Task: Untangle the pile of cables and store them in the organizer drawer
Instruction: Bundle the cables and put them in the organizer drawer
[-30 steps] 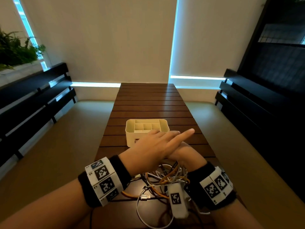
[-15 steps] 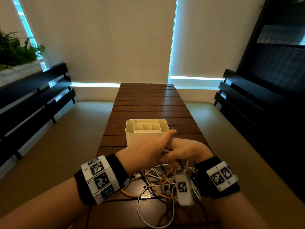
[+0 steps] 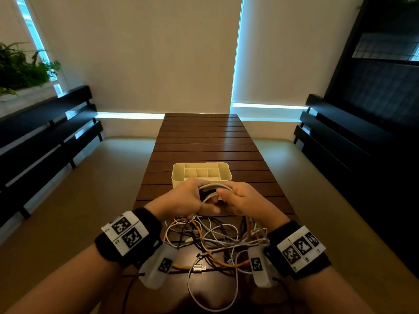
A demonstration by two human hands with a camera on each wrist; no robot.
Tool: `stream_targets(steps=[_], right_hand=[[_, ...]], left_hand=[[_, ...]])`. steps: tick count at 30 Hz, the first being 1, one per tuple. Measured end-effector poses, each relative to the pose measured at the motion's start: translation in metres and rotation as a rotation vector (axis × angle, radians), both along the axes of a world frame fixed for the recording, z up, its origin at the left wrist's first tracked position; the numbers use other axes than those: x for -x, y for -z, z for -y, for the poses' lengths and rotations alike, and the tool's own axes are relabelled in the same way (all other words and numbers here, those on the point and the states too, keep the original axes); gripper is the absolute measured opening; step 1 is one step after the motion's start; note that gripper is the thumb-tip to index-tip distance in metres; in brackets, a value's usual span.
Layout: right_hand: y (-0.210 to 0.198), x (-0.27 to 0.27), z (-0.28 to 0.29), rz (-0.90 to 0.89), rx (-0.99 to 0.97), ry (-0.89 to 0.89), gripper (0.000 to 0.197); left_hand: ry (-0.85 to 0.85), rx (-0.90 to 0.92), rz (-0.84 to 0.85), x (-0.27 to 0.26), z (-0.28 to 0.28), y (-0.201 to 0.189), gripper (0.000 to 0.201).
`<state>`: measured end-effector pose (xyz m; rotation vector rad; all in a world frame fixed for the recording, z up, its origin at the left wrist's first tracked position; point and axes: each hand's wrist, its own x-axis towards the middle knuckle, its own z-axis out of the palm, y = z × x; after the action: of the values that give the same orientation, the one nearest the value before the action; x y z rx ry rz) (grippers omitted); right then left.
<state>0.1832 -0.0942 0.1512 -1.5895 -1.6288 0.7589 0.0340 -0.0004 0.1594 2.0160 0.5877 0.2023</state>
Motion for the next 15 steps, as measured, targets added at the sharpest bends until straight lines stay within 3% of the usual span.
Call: stream_targets(steps=[2, 5, 7, 9, 12, 15], right_hand=[[-0.009, 0.0, -0.001, 0.187, 0.007, -0.064, 0.02], [-0.012, 0.0, -0.003, 0.453, 0.112, -0.107, 0.019], [-0.008, 0.002, -0.006, 0.602, 0.204, -0.111, 0.027], [-0.005, 0.004, -0.009, 0.694, 0.245, -0.102, 0.03], [0.0, 0.005, -0.011, 0.75, 0.284, -0.093, 0.033], [0.004, 0.006, -0.013, 0.772, 0.296, -0.096, 0.036]], left_hand=[[0.12, -0.061, -0.139, 0.004, -0.008, -0.012, 0.053], [0.071, -0.344, -0.207, 0.004, -0.014, -0.029, 0.104], [0.075, -0.528, -0.225, 0.001, -0.007, -0.038, 0.113], [0.12, -0.702, -0.361, -0.001, 0.005, -0.043, 0.116], [0.133, -1.008, -0.627, -0.001, 0.019, -0.042, 0.122], [0.094, -1.169, -0.698, 0.0, 0.026, -0.045, 0.118]])
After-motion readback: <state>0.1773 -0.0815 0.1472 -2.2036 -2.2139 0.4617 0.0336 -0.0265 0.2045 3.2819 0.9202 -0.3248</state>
